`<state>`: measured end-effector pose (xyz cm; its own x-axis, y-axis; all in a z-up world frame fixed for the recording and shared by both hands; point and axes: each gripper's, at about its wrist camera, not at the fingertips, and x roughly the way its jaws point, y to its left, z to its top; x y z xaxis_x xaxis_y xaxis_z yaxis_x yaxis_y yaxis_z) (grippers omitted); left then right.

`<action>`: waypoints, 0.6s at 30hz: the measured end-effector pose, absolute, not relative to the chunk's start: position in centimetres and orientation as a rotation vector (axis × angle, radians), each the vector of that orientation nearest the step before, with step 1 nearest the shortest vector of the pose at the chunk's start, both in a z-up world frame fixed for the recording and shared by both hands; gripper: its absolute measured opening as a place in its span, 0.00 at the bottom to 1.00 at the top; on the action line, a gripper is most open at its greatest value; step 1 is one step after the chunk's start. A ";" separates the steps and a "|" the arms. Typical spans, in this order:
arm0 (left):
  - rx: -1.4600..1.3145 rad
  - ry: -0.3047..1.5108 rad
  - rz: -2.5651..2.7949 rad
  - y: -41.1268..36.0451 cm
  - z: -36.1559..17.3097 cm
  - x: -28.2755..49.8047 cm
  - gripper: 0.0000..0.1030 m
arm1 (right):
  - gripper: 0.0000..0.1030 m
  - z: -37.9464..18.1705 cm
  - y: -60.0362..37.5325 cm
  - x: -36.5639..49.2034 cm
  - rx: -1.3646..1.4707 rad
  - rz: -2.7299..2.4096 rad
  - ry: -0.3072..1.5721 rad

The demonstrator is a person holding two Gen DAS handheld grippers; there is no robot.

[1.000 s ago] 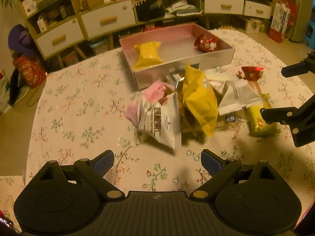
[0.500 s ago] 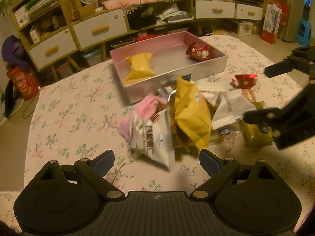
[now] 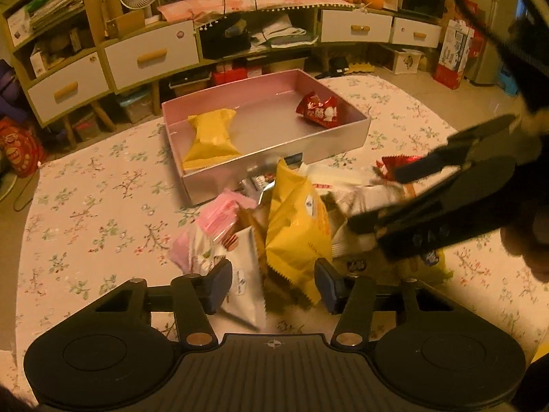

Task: Organize snacks
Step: 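Grasp the tall yellow packet with the left gripper and lift it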

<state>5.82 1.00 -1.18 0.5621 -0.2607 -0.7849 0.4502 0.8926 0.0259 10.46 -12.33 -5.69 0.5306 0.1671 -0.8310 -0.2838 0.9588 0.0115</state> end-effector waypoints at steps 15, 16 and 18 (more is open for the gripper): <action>0.282 0.898 -0.469 -2.2 -2.3 7.8 0.46 | 0.67 -6.2 -14.1 9.8 -0.150 0.257 1.039; 0.289 0.903 -0.467 -2.3 -2.5 7.9 0.46 | 0.67 -6.2 -14.1 9.8 -0.150 0.258 1.037; 0.295 0.909 -0.462 -2.5 -2.9 8.1 0.44 | 0.67 -6.1 -14.2 9.8 -0.155 0.254 1.035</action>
